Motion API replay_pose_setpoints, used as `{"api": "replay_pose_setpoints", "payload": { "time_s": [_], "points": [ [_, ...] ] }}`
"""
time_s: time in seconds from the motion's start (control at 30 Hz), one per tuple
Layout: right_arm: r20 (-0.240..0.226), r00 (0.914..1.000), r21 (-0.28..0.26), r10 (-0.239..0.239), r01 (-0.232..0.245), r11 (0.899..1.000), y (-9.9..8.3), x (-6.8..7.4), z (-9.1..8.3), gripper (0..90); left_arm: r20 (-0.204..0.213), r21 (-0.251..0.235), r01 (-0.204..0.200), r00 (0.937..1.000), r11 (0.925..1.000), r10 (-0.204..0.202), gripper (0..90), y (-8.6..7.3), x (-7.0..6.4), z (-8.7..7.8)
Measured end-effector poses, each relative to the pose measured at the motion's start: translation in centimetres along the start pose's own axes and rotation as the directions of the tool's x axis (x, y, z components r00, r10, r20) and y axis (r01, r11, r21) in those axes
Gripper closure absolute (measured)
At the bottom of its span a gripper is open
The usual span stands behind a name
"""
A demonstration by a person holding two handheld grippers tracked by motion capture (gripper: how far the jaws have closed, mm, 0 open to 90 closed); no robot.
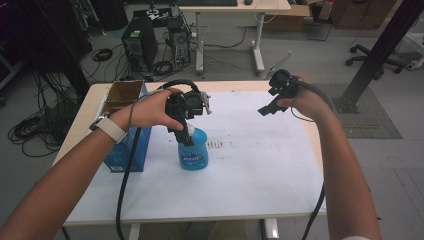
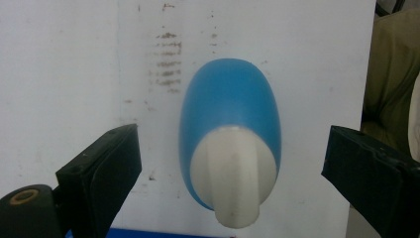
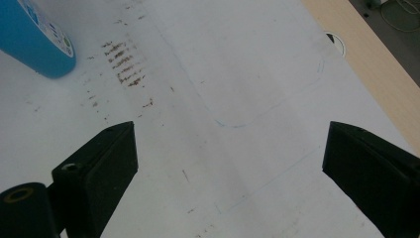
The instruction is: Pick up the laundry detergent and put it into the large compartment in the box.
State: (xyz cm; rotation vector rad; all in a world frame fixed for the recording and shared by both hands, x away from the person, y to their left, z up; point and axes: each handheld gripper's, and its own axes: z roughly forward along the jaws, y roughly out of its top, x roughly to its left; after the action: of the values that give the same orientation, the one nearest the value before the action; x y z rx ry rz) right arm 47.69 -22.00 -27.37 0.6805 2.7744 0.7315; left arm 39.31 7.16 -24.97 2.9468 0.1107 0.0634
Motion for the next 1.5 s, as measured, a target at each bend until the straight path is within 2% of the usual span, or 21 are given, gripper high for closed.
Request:
{"api": "replay_pose_setpoints", "payload": {
  "time_s": [0.23,0.43,0.9,1.2,1.5],
  "points": [
    [-0.003,1.0,-0.005,0.0,0.0,1.0,0.1,0.0,0.1,7.2,-0.001,-0.002,0.004,1.0,1.0,-0.004,8.3,0.0,0.3,0.3],
    [-0.005,1.0,-0.002,-0.001,0.001,1.0,0.1,0.0,0.2,7.2,0.021,-0.002,0.011,0.9997,0.9999,-0.011,8.3,-0.1,0.2,1.4],
    [-0.006,1.0,-0.002,-0.002,0.002,1.0,0.1,-0.1,0.2,7.2,0.011,0.01,0.006,0.9999,0.9999,-0.006,8.4,0.2,0.2,2.2],
    [-0.004,1.0,0.001,-0.001,0.001,1.0,0.1,0.0,0.2,7.2,0.03,0.012,0.021,0.9993,0.9997,-0.022,8.6,-0.1,0.3,3.3],
    [-0.005,1.0,0.0,-0.001,0.001,1.0,0.0,0.1,0.1,7.2,0.023,0.016,0.011,0.9997,0.9998,-0.011,12.0,-0.1,0.4,3.7]
  ]
}}
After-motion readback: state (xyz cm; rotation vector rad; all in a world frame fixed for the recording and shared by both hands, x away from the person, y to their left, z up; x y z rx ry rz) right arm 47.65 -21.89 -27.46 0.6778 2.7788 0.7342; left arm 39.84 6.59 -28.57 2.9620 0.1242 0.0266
